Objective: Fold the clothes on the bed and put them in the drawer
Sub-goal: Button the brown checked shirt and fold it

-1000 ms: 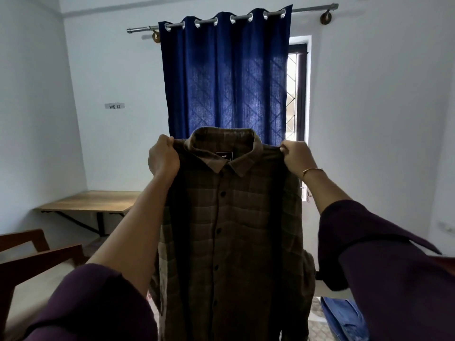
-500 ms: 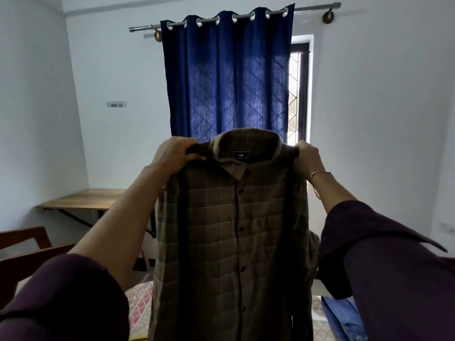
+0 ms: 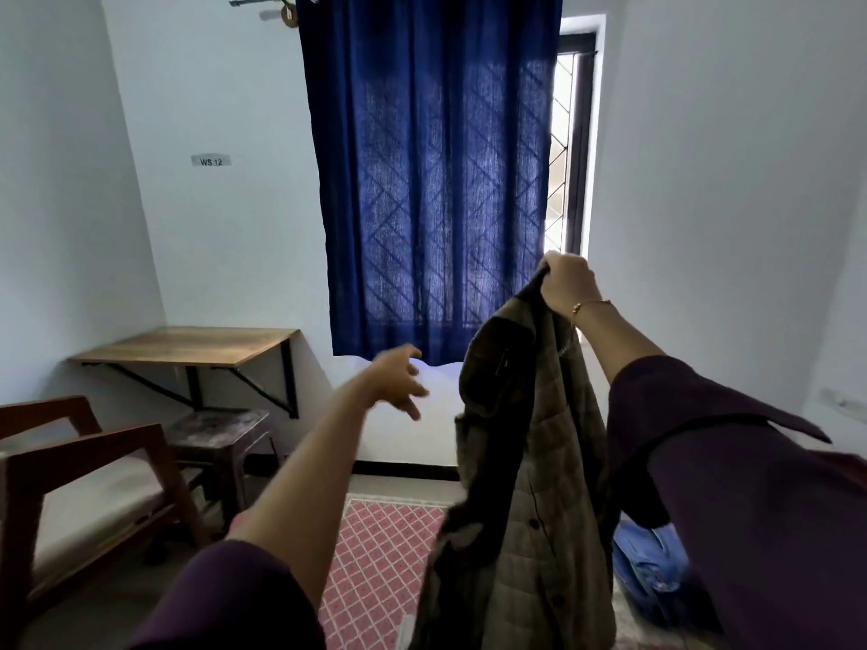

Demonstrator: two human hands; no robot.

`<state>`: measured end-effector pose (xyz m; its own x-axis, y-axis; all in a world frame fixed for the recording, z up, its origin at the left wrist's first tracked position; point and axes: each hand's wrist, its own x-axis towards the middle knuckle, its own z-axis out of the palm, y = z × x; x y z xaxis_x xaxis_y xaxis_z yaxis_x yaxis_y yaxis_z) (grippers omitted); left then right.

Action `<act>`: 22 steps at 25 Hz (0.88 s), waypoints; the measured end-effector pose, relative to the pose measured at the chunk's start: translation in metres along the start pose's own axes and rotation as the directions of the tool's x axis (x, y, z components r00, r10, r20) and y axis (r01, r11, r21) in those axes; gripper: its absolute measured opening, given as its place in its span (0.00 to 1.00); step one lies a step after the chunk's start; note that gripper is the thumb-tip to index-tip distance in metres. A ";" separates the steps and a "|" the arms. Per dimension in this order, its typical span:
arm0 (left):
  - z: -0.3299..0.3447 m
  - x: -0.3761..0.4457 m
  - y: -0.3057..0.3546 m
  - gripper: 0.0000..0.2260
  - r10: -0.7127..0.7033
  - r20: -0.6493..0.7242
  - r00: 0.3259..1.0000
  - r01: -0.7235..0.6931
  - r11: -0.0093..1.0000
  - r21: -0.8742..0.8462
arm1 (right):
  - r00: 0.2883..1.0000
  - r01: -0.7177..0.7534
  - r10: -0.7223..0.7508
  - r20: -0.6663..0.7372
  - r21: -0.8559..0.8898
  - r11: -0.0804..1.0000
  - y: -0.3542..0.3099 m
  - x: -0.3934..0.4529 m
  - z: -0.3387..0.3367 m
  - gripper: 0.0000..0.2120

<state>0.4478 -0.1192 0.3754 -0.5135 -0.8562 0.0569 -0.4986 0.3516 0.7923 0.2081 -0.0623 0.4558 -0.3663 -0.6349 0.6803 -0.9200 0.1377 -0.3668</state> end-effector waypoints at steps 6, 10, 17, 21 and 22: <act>0.083 0.019 -0.026 0.31 0.145 0.007 0.989 -0.144 0.988 -0.055 | 0.999 0.031 -0.029 -0.016 0.167 0.985 -0.001 0.011 -0.026 0.12; 0.111 0.027 -0.016 0.10 0.114 -0.146 0.983 -0.154 0.942 -0.298 | 1.000 -0.011 0.014 -0.014 0.238 0.971 0.011 0.003 -0.040 0.11; 0.074 0.042 0.032 0.12 -0.212 -0.575 0.790 -0.036 0.921 -0.389 | 0.955 -0.225 0.212 0.207 0.042 0.973 0.067 -0.009 -0.040 0.13; 0.039 0.055 0.043 0.08 -0.063 -0.617 0.785 -0.309 0.823 -0.477 | 0.903 -0.378 0.316 0.290 0.190 0.906 0.068 -0.013 -0.034 0.12; 0.033 0.053 0.042 0.10 -0.034 -0.635 0.772 -0.376 0.781 -0.498 | 0.909 -0.379 0.319 0.268 0.218 0.899 0.064 -0.012 -0.035 0.13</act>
<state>0.3764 -0.1378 0.3912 0.0637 -0.9131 0.4027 0.1513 0.4077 0.9005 0.1488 -0.0192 0.4459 -0.5888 -0.7372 0.3313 -0.6581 0.1994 -0.7261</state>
